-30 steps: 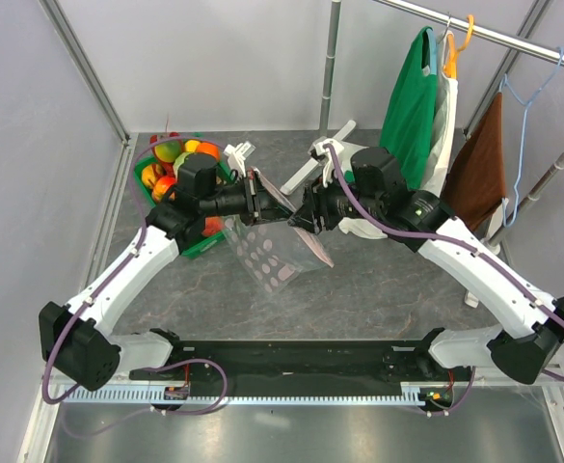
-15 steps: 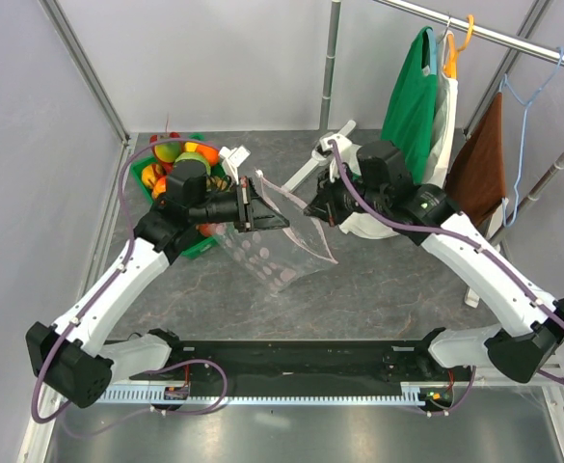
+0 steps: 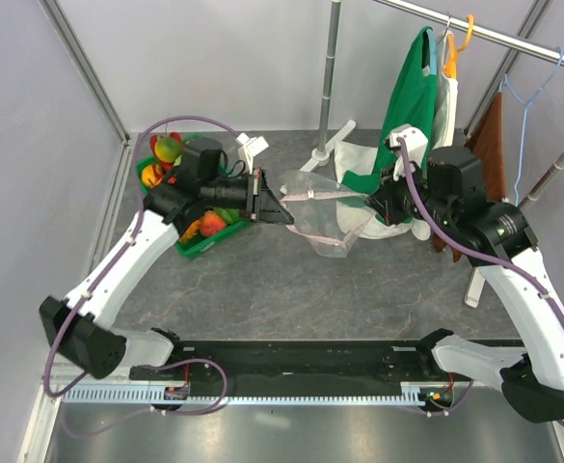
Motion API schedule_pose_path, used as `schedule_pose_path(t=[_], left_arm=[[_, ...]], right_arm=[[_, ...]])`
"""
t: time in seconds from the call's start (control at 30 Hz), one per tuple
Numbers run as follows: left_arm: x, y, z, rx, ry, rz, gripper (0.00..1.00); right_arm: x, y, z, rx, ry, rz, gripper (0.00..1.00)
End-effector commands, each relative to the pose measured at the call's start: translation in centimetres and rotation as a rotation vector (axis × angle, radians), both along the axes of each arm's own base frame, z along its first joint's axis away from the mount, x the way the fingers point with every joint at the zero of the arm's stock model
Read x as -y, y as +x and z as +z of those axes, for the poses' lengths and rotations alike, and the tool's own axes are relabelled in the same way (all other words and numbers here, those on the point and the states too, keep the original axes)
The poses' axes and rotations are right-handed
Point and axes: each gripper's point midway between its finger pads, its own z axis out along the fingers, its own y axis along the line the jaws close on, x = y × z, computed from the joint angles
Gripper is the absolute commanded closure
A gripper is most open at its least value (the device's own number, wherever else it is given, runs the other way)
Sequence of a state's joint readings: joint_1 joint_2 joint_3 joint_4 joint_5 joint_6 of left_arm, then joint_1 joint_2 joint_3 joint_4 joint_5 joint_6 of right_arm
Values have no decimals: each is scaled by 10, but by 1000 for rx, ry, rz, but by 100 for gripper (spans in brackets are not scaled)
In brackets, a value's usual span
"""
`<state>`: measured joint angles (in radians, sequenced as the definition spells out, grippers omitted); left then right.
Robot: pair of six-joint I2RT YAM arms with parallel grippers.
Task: Place the food in the zip-top bag and seal the zipper
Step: Open the zipper of the food storage bag.
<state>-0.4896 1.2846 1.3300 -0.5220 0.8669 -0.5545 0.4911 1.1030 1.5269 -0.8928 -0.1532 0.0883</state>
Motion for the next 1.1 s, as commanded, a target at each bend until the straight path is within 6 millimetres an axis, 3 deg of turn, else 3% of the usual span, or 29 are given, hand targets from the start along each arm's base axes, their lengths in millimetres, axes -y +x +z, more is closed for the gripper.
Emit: schedule_pose_path(t=[0.0,0.03,0.07,0.17,0.27,0.33,0.5,0.67,0.73,0.8,0.9,0.93,1.0,1.07], left_arm=[[14,19,-24,-43,27,-79,98],[22,31,-44,-100,45,-95,98],[29,31,-40,-109,25,-134,98],[47,44,-67,-206,27,-202,92],[51,52,-88,-255,53,-203,89],[45,54,-105,-233,111,-173,88],[18,64,-136,-130,292,-65,76],[-18,83,-171,-112,483,73,74],[-31,90,-167,-77,490,85,71],[-32,87,-153,-45,427,35,57],[-44,90,-106,105,338,73,30],[-60,92,-86,176,330,143,22],[-75,98,-69,212,301,225,3],[-100,106,-63,218,335,360,0]], right_arm=[[39,-5,-14,-37,-122,-144,100],[39,-8,-15,-48,-110,-148,100],[36,-10,-20,-68,-104,-136,100],[22,-12,-30,-133,-56,-106,100],[-1,-6,-45,-207,15,-62,100],[-14,4,-60,-248,33,-52,100],[-33,33,-133,-408,-35,-82,100],[-47,55,-152,-414,-11,-87,100],[-53,63,-149,-395,25,-89,100],[-61,65,-144,-382,65,-74,100],[-67,64,-144,-395,108,-65,100],[-68,64,-148,-409,117,-75,100],[-70,65,-150,-408,133,-82,100],[-71,65,-157,-431,153,-102,100]])
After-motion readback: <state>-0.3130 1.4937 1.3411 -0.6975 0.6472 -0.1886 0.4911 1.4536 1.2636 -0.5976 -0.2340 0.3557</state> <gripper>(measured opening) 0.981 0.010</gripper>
